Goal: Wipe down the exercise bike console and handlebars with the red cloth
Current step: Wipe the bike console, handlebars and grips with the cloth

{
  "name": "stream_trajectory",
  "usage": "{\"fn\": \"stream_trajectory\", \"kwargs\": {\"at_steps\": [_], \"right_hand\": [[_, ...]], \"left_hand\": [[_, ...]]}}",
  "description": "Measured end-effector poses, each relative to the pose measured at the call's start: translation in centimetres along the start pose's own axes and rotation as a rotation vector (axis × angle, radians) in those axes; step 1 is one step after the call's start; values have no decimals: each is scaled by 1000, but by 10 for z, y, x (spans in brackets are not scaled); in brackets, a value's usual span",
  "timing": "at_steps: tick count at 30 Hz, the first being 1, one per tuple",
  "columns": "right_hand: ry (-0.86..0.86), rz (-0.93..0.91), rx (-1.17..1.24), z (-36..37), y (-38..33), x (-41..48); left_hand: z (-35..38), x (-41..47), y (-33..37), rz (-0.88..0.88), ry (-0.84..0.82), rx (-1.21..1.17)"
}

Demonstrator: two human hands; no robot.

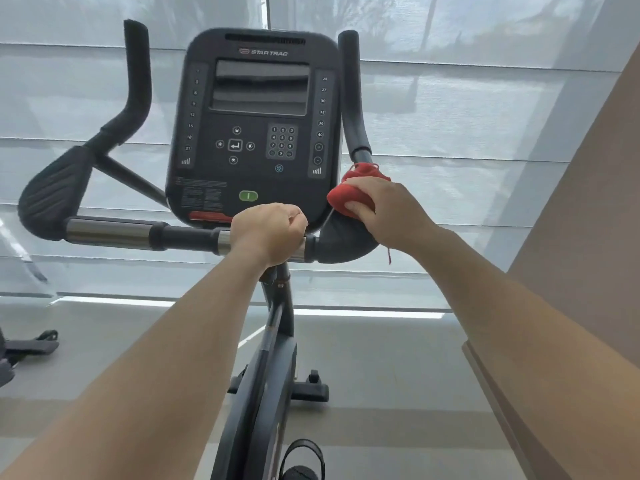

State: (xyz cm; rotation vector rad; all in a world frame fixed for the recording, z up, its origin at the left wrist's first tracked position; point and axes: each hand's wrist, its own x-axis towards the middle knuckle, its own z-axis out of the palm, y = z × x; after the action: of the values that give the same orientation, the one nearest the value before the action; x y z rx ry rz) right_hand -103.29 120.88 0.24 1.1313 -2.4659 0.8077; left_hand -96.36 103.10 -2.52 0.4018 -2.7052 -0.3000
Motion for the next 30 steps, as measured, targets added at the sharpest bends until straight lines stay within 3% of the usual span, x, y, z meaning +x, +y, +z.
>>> {"fn": "stream_trajectory", "kwargs": {"at_steps": [7, 11, 17, 22, 27, 30], "right_hand": [[56, -110, -4, 4, 7, -5], [-40, -185, 21, -7, 8, -11], [92, -62, 8, -11, 21, 14], [18, -97, 25, -16, 20, 2], [225, 119, 179, -38, 17, 31], [163, 135, 72, -40, 6, 50]], "left_hand": [[0, 1, 2, -48, 28, -3], [1, 2, 2, -42, 31, -18], [0, 1, 2, -27, 75, -59], [1, 2, 0, -15, 90, -87], [3, 3, -3, 13, 85, -104], [5, 4, -5, 43, 96, -120]]}}
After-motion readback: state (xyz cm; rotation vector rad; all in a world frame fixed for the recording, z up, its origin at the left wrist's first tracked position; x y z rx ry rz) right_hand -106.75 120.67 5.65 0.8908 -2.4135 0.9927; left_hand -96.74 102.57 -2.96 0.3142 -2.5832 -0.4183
